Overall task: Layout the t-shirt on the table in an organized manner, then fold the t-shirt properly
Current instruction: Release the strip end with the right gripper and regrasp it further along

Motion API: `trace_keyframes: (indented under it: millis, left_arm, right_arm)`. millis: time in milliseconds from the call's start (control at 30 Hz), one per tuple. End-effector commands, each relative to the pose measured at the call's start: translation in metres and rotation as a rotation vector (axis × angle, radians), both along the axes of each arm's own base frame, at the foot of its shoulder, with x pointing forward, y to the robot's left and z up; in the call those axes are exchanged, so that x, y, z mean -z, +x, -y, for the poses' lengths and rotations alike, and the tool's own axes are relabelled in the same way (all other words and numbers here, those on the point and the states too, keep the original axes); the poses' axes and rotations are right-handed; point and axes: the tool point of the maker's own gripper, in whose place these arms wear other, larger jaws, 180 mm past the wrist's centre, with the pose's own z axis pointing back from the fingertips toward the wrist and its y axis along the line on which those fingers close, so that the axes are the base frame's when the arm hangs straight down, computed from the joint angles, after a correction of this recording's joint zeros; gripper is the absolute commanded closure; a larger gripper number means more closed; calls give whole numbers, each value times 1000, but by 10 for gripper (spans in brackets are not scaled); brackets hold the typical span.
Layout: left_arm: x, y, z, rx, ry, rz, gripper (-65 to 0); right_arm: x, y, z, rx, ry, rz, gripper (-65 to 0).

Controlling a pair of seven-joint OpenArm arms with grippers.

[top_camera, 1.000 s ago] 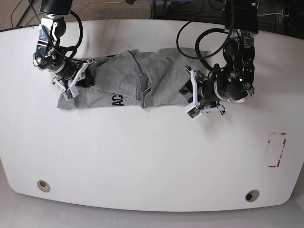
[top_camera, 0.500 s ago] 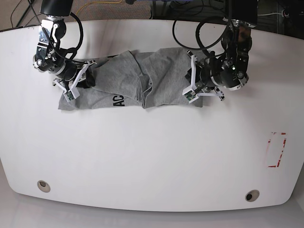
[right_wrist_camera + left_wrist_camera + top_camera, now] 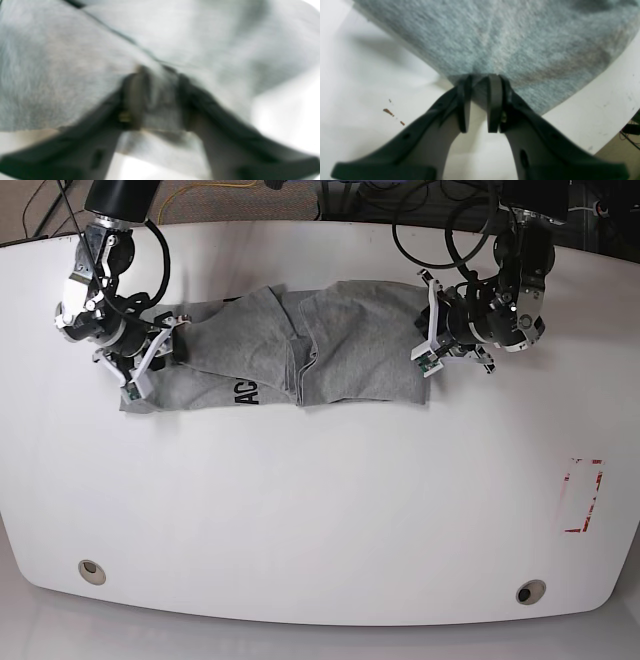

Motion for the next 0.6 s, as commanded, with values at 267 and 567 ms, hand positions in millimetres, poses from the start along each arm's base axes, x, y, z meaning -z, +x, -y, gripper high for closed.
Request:
trace_keyframes:
  millis: [267, 567]
  left_arm:
    - [11, 4, -11, -19, 24, -32, -90]
    - [13, 4, -12, -22, 25, -41, -90]
  right_arm:
    - [-61, 18, 51, 165, -15, 120, -561]
    - [-39, 10, 91, 334, 120, 42, -563]
